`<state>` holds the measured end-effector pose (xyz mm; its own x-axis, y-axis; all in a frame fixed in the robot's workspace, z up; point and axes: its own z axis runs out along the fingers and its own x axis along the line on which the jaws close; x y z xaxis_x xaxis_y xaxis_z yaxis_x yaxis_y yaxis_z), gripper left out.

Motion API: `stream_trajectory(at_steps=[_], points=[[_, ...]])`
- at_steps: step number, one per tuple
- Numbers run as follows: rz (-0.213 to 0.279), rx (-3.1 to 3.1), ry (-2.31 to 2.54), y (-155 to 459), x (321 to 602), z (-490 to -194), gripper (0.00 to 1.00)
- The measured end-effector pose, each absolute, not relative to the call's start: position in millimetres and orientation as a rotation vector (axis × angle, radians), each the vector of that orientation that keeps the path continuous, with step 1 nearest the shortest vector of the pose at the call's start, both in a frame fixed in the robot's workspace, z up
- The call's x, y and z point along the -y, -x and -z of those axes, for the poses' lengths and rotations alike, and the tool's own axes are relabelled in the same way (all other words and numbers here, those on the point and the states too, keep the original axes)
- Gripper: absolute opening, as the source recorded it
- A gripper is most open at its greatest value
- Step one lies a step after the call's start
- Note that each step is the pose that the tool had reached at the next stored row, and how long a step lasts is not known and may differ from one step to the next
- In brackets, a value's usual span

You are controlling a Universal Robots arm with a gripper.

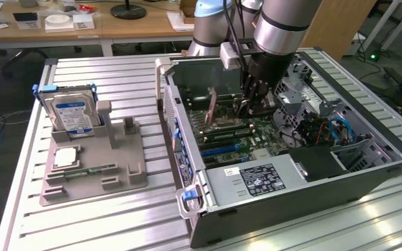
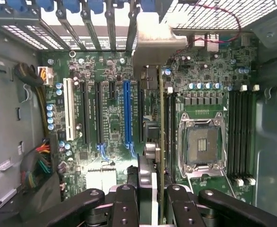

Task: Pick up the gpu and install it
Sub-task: 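Insert the gpu into the slot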

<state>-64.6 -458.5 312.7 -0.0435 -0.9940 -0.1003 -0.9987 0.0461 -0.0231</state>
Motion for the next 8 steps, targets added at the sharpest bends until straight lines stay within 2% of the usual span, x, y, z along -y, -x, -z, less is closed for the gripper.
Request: stream_trajectory(at_steps=[8], points=[[-0.081,-2.206,2.109,72.4,460.4,-302.2,0.28]])
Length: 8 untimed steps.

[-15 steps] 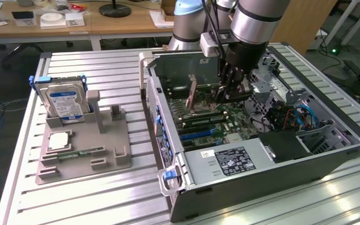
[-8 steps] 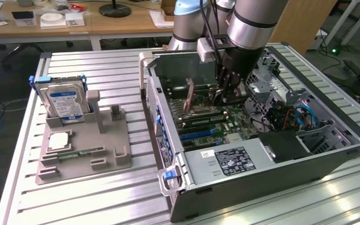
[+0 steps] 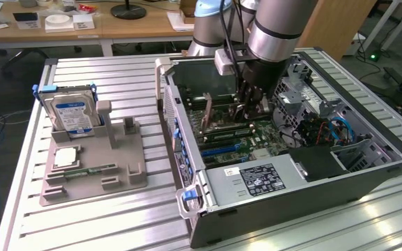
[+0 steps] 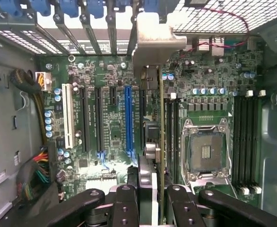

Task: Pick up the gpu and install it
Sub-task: 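Insert the gpu into the slot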

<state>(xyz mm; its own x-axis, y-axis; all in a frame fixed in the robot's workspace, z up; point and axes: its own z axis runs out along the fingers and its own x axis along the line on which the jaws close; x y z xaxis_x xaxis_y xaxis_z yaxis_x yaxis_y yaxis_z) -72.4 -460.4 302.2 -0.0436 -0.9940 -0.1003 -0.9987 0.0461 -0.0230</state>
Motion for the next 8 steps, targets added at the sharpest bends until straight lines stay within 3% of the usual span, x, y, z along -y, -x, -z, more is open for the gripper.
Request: stream_trajectory(at_steps=[8], points=[[-0.081,-2.211,2.105,76.7,461.8,-290.3,0.28]])
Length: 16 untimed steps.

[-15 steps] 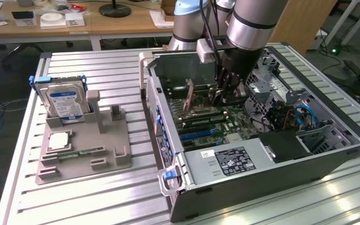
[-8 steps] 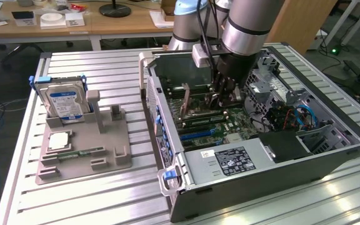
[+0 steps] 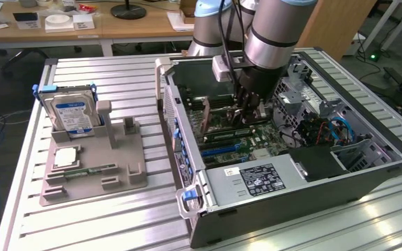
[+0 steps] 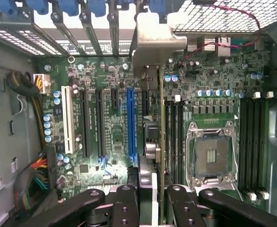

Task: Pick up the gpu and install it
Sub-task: 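Insert the gpu into the slot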

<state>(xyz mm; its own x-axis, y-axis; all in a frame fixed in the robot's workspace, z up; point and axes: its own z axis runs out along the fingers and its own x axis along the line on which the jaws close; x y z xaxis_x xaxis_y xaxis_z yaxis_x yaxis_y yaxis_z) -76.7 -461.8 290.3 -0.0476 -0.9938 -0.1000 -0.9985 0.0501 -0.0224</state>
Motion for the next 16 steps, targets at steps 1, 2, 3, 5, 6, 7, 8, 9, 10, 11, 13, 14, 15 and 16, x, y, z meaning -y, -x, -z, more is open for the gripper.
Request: stream_trajectory(at_steps=[1,2,3,5,6,7,8,9,10,11,13,14,15,16], points=[[-0.081,-2.211,2.105,78.2,461.7,-289.0,0.28],[-0.081,-2.211,2.105,79.1,461.8,-288.0,0.28],[-0.081,-2.211,2.105,79.5,461.8,-287.0,0.28],[-0.081,-2.211,2.105,79.7,461.9,-284.9,0.28],[-0.080,-2.211,2.105,79.8,462.3,-284.3,0.28],[-0.077,-2.212,2.107,79.8,462.5,-283.8,0.28],[-0.073,-2.215,2.109,79.9,462.6,-283.4,0.28],[-0.069,-2.217,2.111,79.9,462.7,-282.9,0.28],[-0.067,-2.217,2.111,80.0,462.7,-282.5,0.28],[-0.067,-2.217,2.112,79.9,462.7,-282.5,0.28],[-0.067,-2.217,2.111,80.0,462.7,-282.5,0.28],[-0.067,-2.217,2.111,80.1,462.7,-282.5,0.28],[-0.067,-2.217,2.111,81.2,462.7,-282.2,0.28],[-0.067,-2.217,2.111,82.9,462.6,-281.8,0.28]])
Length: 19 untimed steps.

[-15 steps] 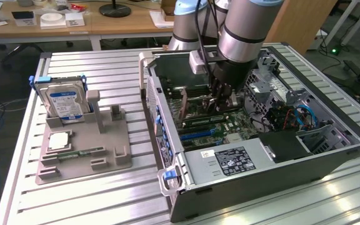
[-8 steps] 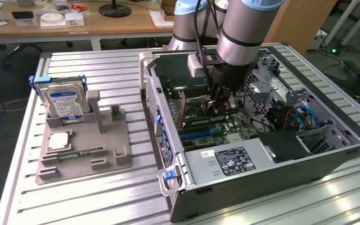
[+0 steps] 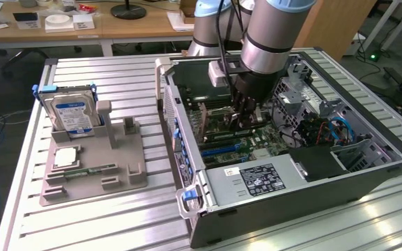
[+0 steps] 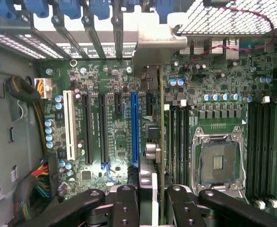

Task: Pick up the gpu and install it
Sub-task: 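Insert the gpu into the slot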

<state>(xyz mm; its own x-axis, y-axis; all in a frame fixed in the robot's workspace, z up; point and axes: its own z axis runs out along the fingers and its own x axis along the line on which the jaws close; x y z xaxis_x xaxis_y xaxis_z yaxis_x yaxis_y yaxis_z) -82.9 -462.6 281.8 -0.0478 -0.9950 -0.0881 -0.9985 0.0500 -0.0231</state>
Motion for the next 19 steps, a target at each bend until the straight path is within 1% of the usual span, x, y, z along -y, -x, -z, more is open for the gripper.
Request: stream_trajectory(at_steps=[19], points=[[-0.064,-2.219,2.113,93.3,466.9,-263.5,0.28]])
